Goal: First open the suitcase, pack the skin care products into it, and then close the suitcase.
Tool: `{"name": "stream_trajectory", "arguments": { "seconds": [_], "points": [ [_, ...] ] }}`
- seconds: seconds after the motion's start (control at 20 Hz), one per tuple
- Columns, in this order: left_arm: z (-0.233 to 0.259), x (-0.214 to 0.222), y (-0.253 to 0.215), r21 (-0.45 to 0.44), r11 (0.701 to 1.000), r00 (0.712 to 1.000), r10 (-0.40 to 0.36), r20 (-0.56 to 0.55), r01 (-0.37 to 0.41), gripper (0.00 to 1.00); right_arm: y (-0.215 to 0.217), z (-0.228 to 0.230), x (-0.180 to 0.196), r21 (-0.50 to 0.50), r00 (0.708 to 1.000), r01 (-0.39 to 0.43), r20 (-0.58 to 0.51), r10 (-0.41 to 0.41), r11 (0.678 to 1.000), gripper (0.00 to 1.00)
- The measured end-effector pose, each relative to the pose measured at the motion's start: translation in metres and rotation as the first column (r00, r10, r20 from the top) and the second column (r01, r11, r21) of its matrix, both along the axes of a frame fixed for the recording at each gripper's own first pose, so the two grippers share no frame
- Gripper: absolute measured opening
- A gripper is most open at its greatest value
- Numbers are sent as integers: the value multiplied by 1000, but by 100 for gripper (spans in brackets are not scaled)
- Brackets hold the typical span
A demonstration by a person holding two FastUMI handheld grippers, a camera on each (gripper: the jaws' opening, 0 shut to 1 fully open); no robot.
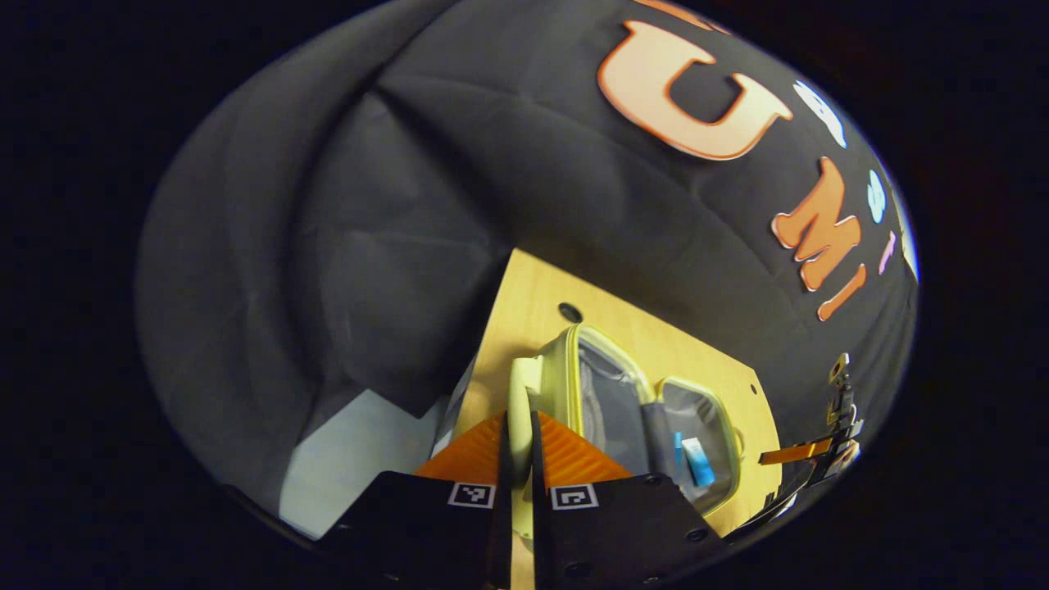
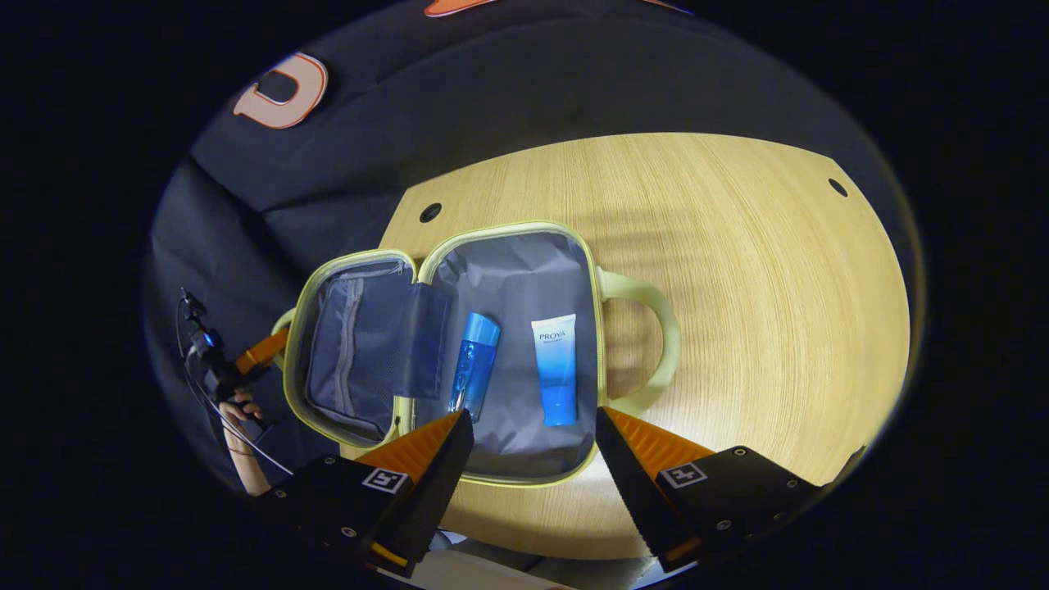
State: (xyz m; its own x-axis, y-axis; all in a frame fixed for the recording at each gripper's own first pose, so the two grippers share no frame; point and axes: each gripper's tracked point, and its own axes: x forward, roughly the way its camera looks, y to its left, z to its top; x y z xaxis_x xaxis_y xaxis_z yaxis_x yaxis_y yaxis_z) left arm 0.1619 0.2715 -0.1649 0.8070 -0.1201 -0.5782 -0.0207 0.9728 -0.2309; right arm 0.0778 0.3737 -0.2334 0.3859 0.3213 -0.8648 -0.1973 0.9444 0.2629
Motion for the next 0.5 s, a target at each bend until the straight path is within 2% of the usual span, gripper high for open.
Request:
{"name": "stream_trajectory", "arguments": {
  "seconds": [0.2, 0.5],
  "points": [
    [62, 2, -68, 80, 994, 995, -84, 62, 79, 10, -15, 12, 3, 41, 1000, -2, 27, 1, 999, 96],
    [104, 2, -172, 201, 969, 984, -158, 77, 140, 10, -64, 30, 7, 97, 996, -11, 90, 3, 995, 96]
  ]
}}
